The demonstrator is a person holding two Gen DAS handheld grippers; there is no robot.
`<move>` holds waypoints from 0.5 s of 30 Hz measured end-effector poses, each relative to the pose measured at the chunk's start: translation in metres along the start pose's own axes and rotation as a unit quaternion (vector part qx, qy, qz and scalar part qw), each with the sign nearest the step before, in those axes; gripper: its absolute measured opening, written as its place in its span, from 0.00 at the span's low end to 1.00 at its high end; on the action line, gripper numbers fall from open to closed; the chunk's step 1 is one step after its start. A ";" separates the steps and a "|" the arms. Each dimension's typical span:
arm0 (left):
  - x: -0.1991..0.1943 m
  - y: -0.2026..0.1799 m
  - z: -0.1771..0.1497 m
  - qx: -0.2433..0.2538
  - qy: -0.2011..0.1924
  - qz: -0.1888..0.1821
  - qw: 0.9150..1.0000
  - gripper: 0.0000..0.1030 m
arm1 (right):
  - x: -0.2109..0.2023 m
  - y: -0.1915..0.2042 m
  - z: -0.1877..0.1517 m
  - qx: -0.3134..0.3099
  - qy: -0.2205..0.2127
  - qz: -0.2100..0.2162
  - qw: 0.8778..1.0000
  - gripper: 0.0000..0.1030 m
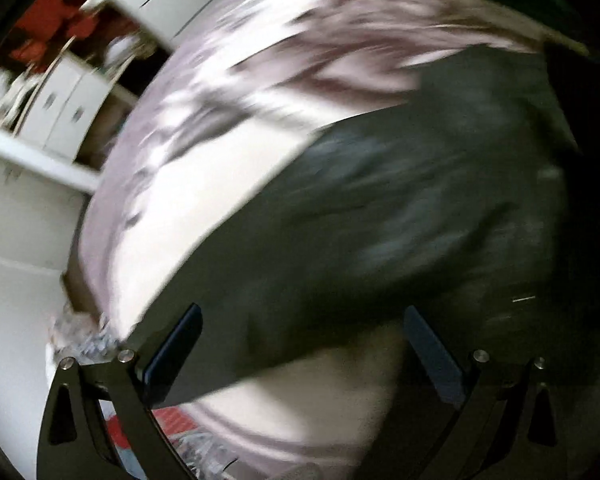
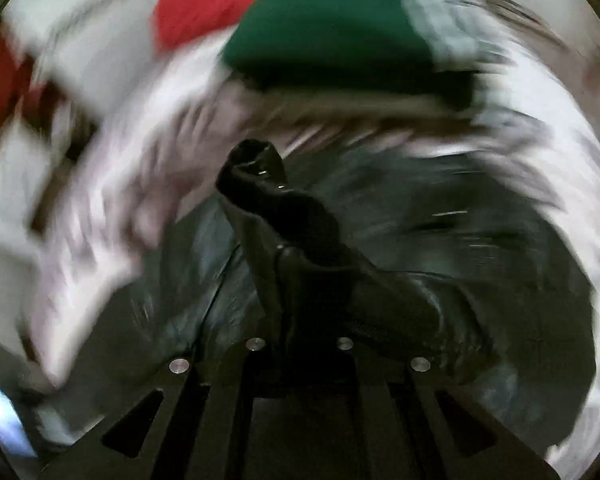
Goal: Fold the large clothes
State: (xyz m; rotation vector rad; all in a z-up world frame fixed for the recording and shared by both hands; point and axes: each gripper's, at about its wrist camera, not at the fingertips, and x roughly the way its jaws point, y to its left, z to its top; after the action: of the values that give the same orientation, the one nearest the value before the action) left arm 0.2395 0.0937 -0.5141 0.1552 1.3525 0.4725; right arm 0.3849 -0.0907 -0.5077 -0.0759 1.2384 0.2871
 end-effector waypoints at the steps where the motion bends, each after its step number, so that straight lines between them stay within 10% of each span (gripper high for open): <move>1: 0.007 0.012 -0.003 -0.004 0.007 0.006 1.000 1.00 | 0.015 0.020 -0.012 -0.020 0.014 -0.012 1.000 0.05; 4: 0.024 0.044 -0.010 -0.024 0.024 0.010 0.999 1.00 | 0.044 0.035 -0.022 -0.028 0.047 -0.044 0.997 0.09; 8: 0.038 0.070 -0.015 -0.052 0.037 -0.011 0.998 1.00 | 0.001 -0.012 -0.029 0.105 0.083 0.069 0.989 0.53; 10: 0.039 0.077 -0.017 -0.064 0.043 -0.020 0.997 1.00 | -0.037 -0.045 -0.049 0.175 0.070 0.084 0.978 0.55; 15: 0.039 0.093 -0.033 -0.098 0.065 -0.034 0.992 1.00 | -0.088 -0.130 -0.131 0.265 0.097 -0.071 0.957 0.55</move>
State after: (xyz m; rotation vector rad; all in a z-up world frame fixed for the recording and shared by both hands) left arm 0.1910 0.1880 -0.5220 -0.0852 1.4250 0.5626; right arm 0.2713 -0.2586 -0.4807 0.2762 1.4615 -0.1884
